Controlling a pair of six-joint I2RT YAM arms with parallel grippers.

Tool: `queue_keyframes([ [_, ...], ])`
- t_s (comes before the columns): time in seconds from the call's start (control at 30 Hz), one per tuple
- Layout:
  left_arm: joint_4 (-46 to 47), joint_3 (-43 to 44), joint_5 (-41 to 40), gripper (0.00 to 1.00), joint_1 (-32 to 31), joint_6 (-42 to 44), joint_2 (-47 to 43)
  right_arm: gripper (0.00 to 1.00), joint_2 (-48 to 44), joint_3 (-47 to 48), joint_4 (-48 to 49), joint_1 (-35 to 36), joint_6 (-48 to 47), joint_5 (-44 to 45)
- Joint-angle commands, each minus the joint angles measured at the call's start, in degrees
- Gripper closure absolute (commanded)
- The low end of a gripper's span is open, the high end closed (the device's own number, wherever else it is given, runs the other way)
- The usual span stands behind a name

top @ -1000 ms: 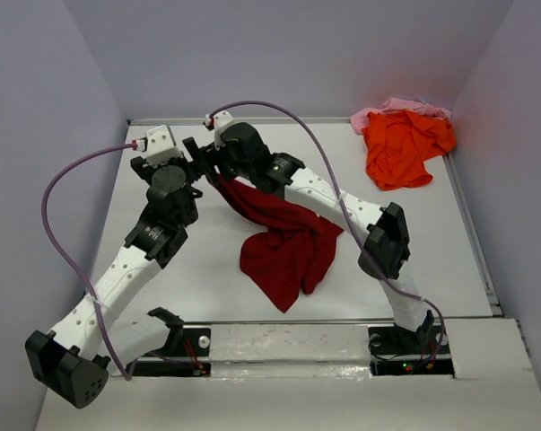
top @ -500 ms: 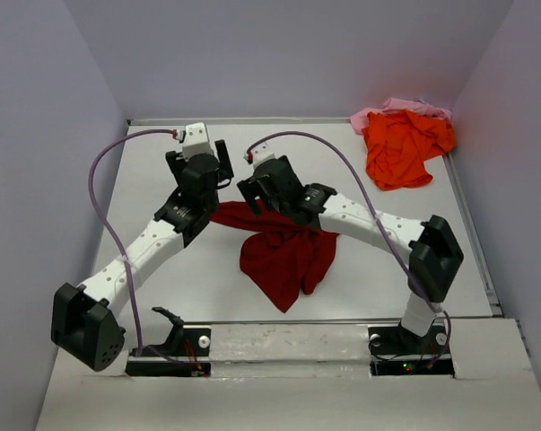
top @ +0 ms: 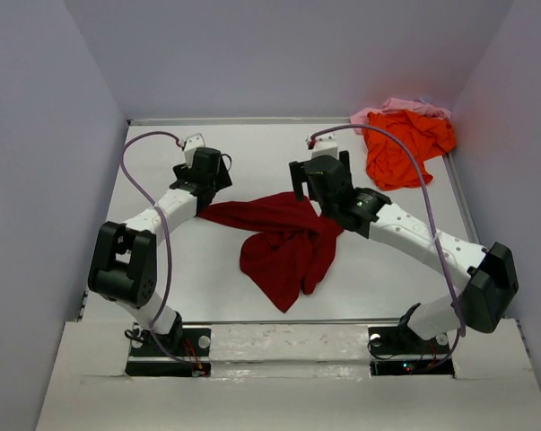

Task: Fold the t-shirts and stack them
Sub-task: Move the tshirt to the center of the board

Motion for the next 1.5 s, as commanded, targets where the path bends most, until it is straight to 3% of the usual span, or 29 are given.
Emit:
queue_keyframes([
  [0.0,0.73,1.51,5.07,0.09,2.03,-4.82,-1.02,0.07,-4.88,-3.79,1.15,-4.37,5.70,-0.45],
  [0.53,-2.25,-3.14,10.44,0.10,8.98,-12.29,1.71,0.07,-5.59,-7.76,1.06,-4.37,6.94,0.52],
  [0.77,-4.10,-5.85,10.00,0.10,9.42,-12.46,-2.07,0.07,-5.50,-8.46,1.24,-4.90,7.12,0.60],
  [0.97,-2.95,-7.80,14.21,0.10,9.42,-13.26,-1.82,0.07,-5.33,-7.93,2.03,-5.43,7.73,-0.98],
  [1.47,-2.25,-11.67,11.58,0.12,9.77,-14.31,-1.99,0.07,-6.91,-10.48,3.87,-5.43,7.91,-2.74],
])
